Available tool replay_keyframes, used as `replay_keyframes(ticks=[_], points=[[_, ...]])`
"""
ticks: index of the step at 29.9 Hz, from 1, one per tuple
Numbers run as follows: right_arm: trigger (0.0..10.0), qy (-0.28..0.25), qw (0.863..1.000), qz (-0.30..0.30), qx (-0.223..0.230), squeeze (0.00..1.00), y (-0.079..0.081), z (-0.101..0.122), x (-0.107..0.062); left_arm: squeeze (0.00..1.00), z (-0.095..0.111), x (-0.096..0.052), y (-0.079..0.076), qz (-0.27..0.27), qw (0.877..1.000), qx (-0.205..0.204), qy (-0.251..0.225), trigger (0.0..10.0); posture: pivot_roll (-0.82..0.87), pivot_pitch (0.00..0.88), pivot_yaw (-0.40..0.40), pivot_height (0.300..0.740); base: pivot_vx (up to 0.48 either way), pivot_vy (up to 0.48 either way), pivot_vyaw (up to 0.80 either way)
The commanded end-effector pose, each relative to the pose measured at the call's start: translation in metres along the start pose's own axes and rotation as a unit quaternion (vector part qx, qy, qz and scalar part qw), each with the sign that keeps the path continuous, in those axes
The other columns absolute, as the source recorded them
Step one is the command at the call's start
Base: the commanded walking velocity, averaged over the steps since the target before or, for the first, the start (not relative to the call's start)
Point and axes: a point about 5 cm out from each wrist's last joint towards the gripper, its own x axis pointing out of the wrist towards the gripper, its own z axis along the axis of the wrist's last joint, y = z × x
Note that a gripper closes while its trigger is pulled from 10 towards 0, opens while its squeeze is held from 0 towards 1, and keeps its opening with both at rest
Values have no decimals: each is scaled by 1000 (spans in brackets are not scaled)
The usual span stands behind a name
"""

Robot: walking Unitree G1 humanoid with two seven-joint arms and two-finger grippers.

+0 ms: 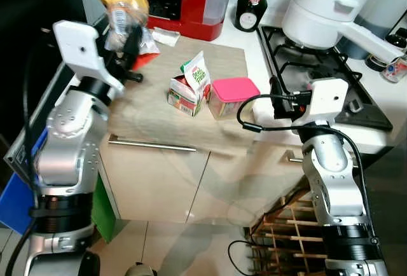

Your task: Restocking fridge

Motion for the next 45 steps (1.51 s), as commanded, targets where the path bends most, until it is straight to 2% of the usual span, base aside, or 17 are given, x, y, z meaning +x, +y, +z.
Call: replay_keyframes(ticks=[1,8,9,16,30,42,45], points=[[10000,-4,1000,-23,3,0,-9,1,2,0,2,5,-7,-10,1000,2,-3,10000,70,0,-73,732,-251,0,0],[10000,16,996,-76,32,0,-23,-9,-3,0,0,10,-15,-32,999,27,5,10000,54,0,-51,732,-259,0,0],[10000,18,996,-86,31,0,-24,-11,-5,0,-2,11,-14,-45,998,34,15,10000,50,0,-29,732,-255,0,0],[10000,17,995,-91,33,0,-18,-13,-7,0,-3,13,-14,-56,998,35,24,10000,50,0,-3,732,-256,0,0],[10000,11,997,-76,23,0,-14,-11,-6,0,-5,14,-17,-55,998,23,25,10000,47,0,-10,732,-296,0,0],[10000,15,997,-73,22,0,-15,-13,-8,0,-12,9,-21,-51,998,16,31,10000,45,0,-14,732,-374,0,0],[10000,16,997,-71,20,0,-16,-14,-8,0,-12,8,-22,-48,998,10,26,10000,43,0,-19,732,0,0,0]])
